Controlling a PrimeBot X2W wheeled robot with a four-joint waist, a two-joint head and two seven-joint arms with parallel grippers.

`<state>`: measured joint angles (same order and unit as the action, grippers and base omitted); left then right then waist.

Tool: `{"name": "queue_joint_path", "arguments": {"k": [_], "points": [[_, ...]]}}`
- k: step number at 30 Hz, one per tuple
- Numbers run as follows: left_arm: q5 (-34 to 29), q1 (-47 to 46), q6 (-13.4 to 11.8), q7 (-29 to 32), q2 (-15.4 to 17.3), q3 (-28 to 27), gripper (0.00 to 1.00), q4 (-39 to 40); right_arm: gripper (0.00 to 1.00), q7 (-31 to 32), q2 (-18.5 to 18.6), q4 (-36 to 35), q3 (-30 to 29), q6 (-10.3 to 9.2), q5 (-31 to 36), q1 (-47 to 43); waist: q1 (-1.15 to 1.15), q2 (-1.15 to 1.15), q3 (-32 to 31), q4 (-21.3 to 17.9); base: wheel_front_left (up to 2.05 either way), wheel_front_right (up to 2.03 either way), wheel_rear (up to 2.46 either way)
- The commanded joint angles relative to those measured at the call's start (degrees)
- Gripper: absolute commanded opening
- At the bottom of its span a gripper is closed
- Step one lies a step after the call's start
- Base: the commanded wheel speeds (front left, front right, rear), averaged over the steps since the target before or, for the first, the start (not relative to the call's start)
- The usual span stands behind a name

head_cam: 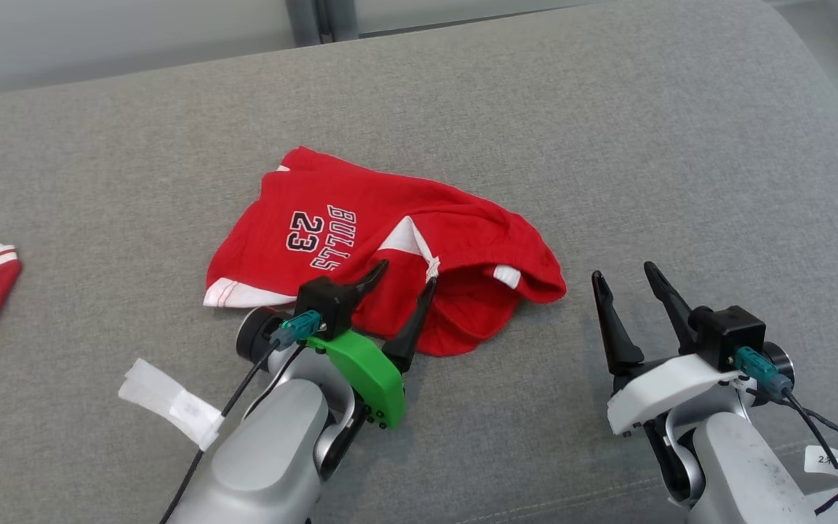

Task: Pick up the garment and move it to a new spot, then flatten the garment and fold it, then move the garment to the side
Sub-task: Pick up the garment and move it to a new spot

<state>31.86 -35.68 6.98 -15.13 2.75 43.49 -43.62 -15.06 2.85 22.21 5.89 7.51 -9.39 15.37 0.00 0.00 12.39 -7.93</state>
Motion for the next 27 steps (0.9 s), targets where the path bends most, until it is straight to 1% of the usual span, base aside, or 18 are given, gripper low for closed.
{"name": "queue_joint_path", "arguments": {"k": [1,3,7,9,10,13,17,18,19,22,27], "points": [[-0.3,1.8,0.0,0.0,0.2,-1.6,1.00,0.3,1.00,-0.2,0.2,0.2,0.0,-0.05,0.1,-1.1,0.00,0.00,-3.0,3.6,0.00,0.00,0.00],[-1.7,3.5,-0.5,0.0,0.3,-4.2,1.00,1.0,1.00,-0.2,0.2,0.1,0.0,-0.05,0.2,-1.4,0.00,0.00,-3.7,4.5,0.00,0.00,0.00],[-5.4,7.6,-2.7,0.0,1.6,-10.5,1.00,4.0,1.00,-0.2,0.2,0.0,0.2,-0.04,0.1,-2.4,0.00,0.00,-5.3,6.0,0.00,0.00,0.00],[-7.3,9.9,-3.9,0.0,2.1,-14.1,1.00,6.1,1.00,-0.2,0.1,0.1,0.4,-0.04,0.1,-2.7,0.00,0.00,-6.2,6.6,0.00,0.00,0.00],[-9.0,12.6,-4.9,0.0,2.5,-17.9,1.00,8.4,1.00,-0.2,0.1,0.0,0.8,-0.04,0.0,-3.2,0.00,0.00,-7.0,7.1,0.00,0.00,0.00],[-11.6,16.5,-5.9,0.0,3.1,-23.2,1.00,11.1,1.00,-0.2,0.2,0.1,1.4,-0.04,-0.1,-4.0,0.00,0.00,-8.2,7.6,0.00,0.00,0.00],[-14.1,21.8,-6.3,0.0,3.2,-30.7,1.00,15.0,1.00,-0.2,0.2,0.7,2.4,-0.05,-0.2,-4.8,0.00,0.00,-9.5,8.1,0.00,0.00,0.00],[-14.1,21.8,-6.3,0.0,3.2,-30.7,1.00,15.0,1.00,-0.2,0.2,0.7,2.4,-0.05,-0.2,-4.8,0.00,0.00,-9.5,8.1,0.00,0.00,0.00],[-15.1,23.1,-6.3,0.0,3.2,-32.3,1.00,15.9,1.00,-0.2,0.2,0.7,2.4,-0.04,-0.2,-4.9,0.00,0.00,-9.8,8.3,0.00,0.00,0.00],[-17.1,26.1,-5.6,0.0,2.8,-36.4,1.00,17.7,1.00,-0.2,0.1,0.9,2.4,-0.04,0.0,-5.7,0.00,0.00,-10.5,9.1,0.00,0.00,0.00],[-19.9,29.6,-4.0,0.0,1.6,-40.6,1.00,19.3,1.00,-0.2,0.1,1.4,2.5,-0.04,0.4,-6.6,0.00,0.00,-11.0,10.2,0.00,0.00,0.00]]}}
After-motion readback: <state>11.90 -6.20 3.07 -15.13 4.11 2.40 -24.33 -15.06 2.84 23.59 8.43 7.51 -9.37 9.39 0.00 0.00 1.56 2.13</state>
